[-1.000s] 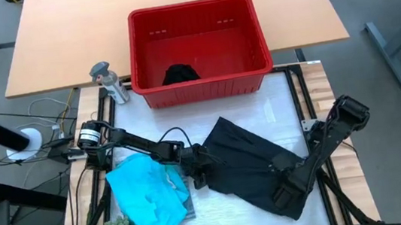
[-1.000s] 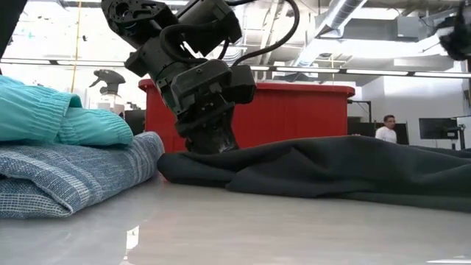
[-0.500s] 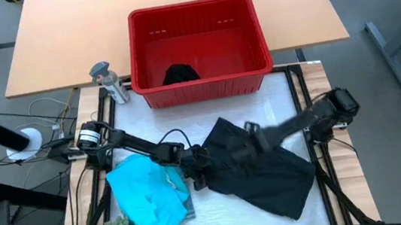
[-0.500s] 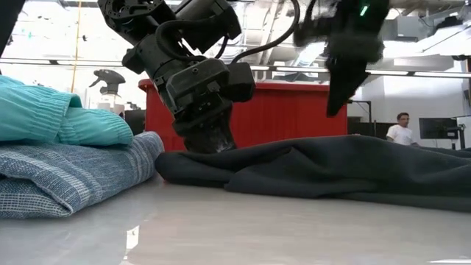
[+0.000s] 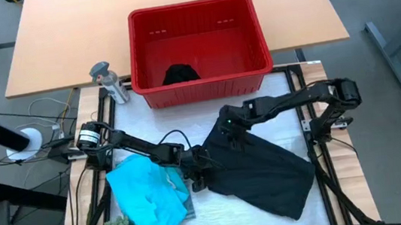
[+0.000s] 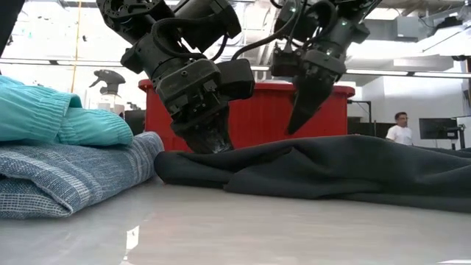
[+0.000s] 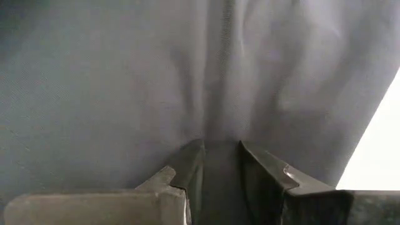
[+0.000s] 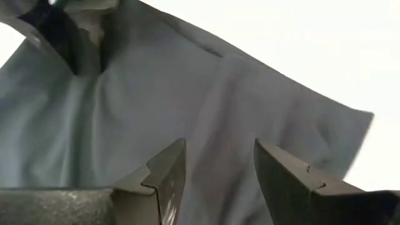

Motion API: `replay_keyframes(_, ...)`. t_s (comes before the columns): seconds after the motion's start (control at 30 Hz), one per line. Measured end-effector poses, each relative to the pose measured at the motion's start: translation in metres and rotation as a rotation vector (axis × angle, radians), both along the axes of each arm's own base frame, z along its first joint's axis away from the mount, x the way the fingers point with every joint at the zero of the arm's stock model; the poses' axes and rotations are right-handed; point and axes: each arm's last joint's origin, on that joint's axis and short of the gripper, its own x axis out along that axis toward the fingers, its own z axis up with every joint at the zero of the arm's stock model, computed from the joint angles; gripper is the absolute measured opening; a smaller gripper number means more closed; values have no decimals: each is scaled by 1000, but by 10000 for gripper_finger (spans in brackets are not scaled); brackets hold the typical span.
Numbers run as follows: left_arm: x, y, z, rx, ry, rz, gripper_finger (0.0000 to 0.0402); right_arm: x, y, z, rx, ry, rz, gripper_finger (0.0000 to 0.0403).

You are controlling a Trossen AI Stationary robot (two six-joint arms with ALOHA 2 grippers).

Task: Fold Laundry from Bin
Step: Fold the black shorts from the red organizer bin

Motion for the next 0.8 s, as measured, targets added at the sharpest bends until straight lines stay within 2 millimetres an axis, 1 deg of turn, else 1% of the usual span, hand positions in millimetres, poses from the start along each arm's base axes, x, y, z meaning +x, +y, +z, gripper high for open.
replay_keyframes(0.17,0,0,0,4,-2,-3,90,14,11,-13,-15,-36,74,212)
replay_keyframes(0.27,0,0,0,2,-3,11,90,19,15,-19,-66,-35,96,212)
replay_keyframes(0.37,0,2,1,5,0,52,90,19,9,-24,-168,-6,82,208)
replay_keyframes(0.47,1,6,1,-2,0,109,90,19,0,-24,-219,0,101,200)
replay_keyframes(0.53,2,9,1,2,-4,136,90,18,-8,-24,-218,3,87,194)
replay_keyframes(0.63,3,12,1,5,-11,148,90,17,-17,-24,-154,-6,82,190)
replay_keyframes(0.8,4,14,2,4,-21,163,91,17,-19,-24,-136,-8,80,190)
